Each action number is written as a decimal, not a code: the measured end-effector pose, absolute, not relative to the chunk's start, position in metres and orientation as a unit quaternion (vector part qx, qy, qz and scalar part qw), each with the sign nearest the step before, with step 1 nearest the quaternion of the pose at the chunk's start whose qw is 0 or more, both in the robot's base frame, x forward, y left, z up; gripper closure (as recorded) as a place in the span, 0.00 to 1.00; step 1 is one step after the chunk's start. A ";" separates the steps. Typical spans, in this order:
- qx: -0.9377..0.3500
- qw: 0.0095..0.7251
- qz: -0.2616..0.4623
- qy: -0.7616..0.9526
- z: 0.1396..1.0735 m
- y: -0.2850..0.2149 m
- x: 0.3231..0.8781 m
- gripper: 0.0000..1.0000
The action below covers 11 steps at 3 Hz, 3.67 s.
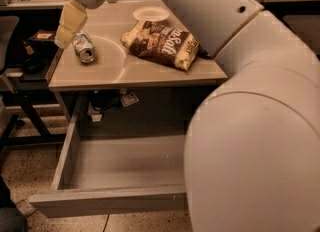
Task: Place 7up can into top drawer
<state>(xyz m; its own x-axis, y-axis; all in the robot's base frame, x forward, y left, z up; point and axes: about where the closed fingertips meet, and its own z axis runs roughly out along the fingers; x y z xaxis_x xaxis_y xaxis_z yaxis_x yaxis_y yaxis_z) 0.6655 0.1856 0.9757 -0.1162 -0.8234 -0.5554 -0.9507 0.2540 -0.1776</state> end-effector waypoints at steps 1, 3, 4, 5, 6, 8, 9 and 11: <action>-0.596 0.255 0.096 0.755 0.963 0.193 0.688 0.00; -0.594 0.235 0.089 0.764 0.948 0.200 0.705 0.00; -0.585 0.226 0.100 0.773 0.931 0.213 0.713 0.00; -0.570 0.215 0.103 0.786 0.914 0.224 0.725 0.00; -0.561 0.204 0.098 0.796 0.903 0.230 0.736 0.00; -0.545 0.184 0.091 0.813 0.883 0.239 0.753 0.00; -0.539 0.180 0.089 0.818 0.875 0.239 0.760 0.00; -0.530 0.167 0.103 0.825 0.848 0.233 0.770 0.00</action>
Offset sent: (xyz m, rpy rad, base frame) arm 0.0629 0.0148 -0.0301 -0.1489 0.1011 -0.0563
